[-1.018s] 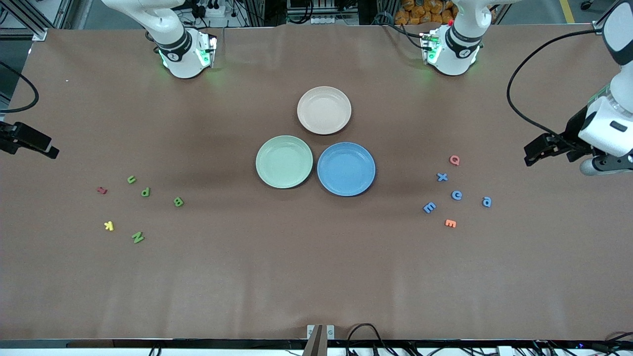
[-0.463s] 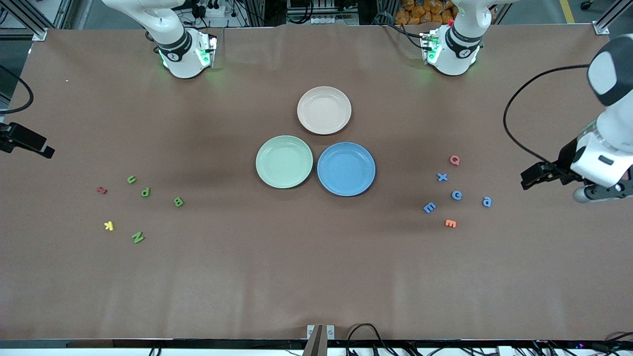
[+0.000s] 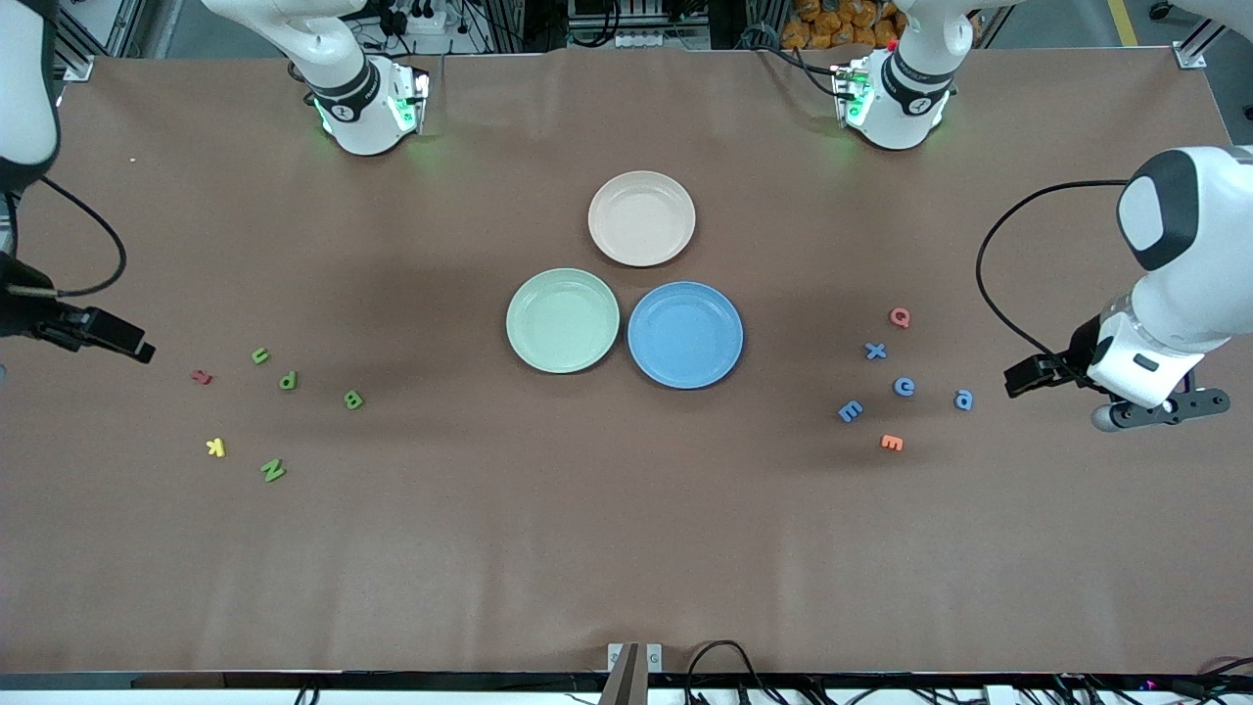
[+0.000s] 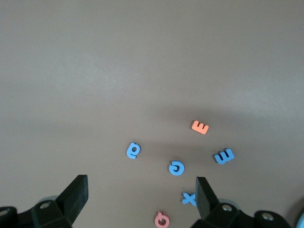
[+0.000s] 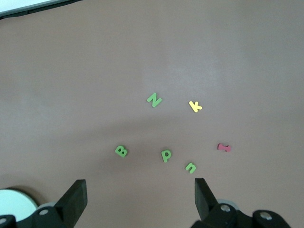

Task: Sort letters by color into matching plates
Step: 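Reach the right gripper toward the green N while the left gripper reaches blue letters, then lower the right gripper and grasp the green N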

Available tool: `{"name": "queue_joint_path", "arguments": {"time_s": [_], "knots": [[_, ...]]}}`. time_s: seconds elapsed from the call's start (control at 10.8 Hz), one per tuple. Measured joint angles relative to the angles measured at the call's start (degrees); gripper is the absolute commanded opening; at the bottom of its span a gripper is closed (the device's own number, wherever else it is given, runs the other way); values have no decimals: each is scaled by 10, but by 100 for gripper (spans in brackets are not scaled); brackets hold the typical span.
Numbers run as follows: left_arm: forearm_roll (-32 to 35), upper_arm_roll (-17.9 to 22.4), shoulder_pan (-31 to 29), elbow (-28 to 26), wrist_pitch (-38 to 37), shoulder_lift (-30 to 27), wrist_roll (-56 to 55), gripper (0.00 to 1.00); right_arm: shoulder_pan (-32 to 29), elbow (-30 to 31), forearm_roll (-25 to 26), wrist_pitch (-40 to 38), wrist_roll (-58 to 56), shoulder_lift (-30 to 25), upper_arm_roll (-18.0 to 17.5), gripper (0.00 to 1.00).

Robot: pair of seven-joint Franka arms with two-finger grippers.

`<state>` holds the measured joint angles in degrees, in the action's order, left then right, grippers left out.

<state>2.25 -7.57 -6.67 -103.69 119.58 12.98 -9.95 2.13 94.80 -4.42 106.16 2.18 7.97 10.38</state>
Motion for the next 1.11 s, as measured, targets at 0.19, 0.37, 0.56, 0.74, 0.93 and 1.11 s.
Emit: {"name": "queue_joint_path", "arguments": {"time_s": [0.19,0.37,0.56,0.74,0.93,1.11], "knots": [[8,0,-2,-30,51,10,15,100,-9,4,-26,31,-5,29,0,100],[24,1,-17,-66,99,20,60,100,-17,5,-43,69,-11,66,0,100],[25,2,-39,-88,132,32,101,100,-18,8,-46,117,-12,111,-1,100],[26,2,-41,-102,147,43,119,100,-17,9,-46,165,-12,158,-3,100],[26,-1,-38,-107,156,56,126,100,-18,9,-48,208,-12,194,-7,100],[27,-3,-35,-111,169,65,167,100,-19,9,-48,250,-12,228,-16,100]]}}
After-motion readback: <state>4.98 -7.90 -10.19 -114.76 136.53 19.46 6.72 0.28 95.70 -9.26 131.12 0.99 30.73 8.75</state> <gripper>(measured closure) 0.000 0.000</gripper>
